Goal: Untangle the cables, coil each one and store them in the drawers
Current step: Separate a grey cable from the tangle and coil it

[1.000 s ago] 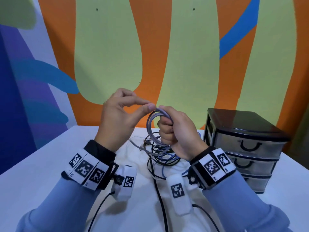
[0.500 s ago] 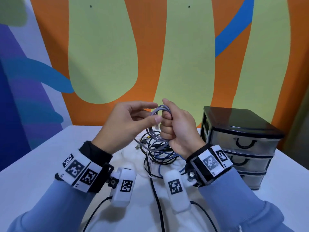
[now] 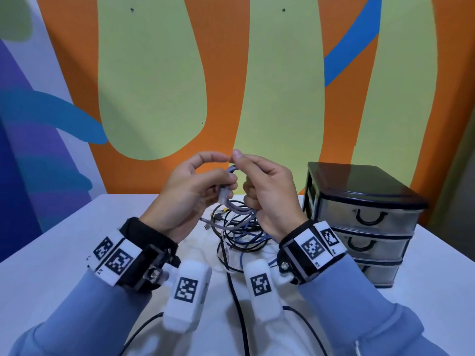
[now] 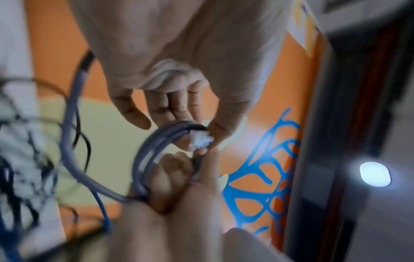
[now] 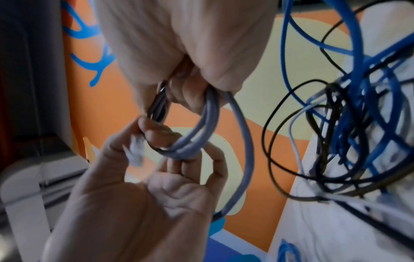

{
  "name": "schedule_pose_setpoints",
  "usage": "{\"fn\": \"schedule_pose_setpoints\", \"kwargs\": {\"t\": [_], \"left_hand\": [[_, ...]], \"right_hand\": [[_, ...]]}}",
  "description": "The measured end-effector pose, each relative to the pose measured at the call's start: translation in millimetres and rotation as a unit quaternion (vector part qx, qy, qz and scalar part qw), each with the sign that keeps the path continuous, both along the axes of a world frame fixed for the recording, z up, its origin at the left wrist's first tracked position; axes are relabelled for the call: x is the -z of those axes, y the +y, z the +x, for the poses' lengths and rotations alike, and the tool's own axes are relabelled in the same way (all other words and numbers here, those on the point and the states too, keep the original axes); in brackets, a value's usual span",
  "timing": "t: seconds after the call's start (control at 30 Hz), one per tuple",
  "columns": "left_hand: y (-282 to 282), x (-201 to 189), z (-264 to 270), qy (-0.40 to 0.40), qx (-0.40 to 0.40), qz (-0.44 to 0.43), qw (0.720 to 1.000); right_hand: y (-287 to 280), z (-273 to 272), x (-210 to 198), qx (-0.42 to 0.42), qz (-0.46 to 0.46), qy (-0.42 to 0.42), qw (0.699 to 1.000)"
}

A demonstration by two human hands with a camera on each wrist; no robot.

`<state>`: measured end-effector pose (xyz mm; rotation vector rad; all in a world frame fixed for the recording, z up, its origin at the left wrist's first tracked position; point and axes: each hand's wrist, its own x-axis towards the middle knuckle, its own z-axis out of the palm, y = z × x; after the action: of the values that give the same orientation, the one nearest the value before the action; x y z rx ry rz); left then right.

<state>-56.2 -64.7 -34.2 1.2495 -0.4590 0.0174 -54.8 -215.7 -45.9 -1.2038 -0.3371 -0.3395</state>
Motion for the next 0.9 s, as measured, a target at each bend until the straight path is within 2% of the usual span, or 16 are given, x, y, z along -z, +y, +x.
{"fn": "schedule_pose_setpoints", "kwargs": {"t": [0.07, 0.1, 0.17, 0.23, 0.27, 0.4, 0.47, 0.57, 0.67, 0.73, 0.83, 0.9], "left_hand": [[2.7, -0.3, 0.5, -0.082, -0.076, 0.098, 0.989], [3.7, 0.4, 0.2, -0.133, -0.119, 0.151, 0.972], [5.0, 2.5, 0.0, -0.224, -0.199, 0.240, 0.923], [5.3, 3.0, -2.1, -0.278, -0.257, 0.318, 0.869], [4.9, 3.3, -2.5, -0.287, -0.267, 0.342, 0.854], [6.0, 4.5, -2.7, -0.320, -0.267, 0.364, 0.833], [7.6, 3.5, -3.1, -0.325, -0.262, 0.365, 0.832], [9.2, 0.6, -3.0, -0.312, -0.229, 0.341, 0.857], [9.2, -0.4, -2.7, -0.298, -0.185, 0.292, 0.890], [12.4, 1.7, 1.4, -0.285, -0.175, 0.275, 0.902], [19.9, -0.3, 5.2, -0.234, -0.199, 0.293, 0.905], [25.9, -5.4, 5.9, -0.169, -0.210, 0.319, 0.909]], "right_hand": [[-1.6, -0.2, -1.6, -0.009, 0.001, 0.002, 1.000], [-1.9, -0.1, -1.8, -0.007, -0.002, 0.003, 1.000], [-1.5, 0.3, -1.2, 0.006, -0.002, 0.005, 1.000], [-0.5, 2.5, 0.5, 0.031, 0.016, 0.011, 0.999], [-0.3, 4.1, 1.5, 0.045, 0.029, 0.016, 0.998], [-1.2, 8.4, 3.3, 0.086, 0.068, 0.026, 0.994], [-2.1, 9.9, 3.1, 0.107, 0.084, 0.034, 0.990], [-6.8, 10.1, -0.5, 0.116, 0.110, 0.041, 0.986], [-12.0, 9.8, -2.7, 0.082, 0.123, 0.046, 0.988], [-10.7, 8.4, -1.9, 0.045, 0.101, 0.045, 0.993], [-6.5, 6.7, 0.1, 0.011, 0.050, 0.041, 0.998], [-7.7, 8.0, 0.1, 0.029, 0.063, 0.038, 0.997]]}}
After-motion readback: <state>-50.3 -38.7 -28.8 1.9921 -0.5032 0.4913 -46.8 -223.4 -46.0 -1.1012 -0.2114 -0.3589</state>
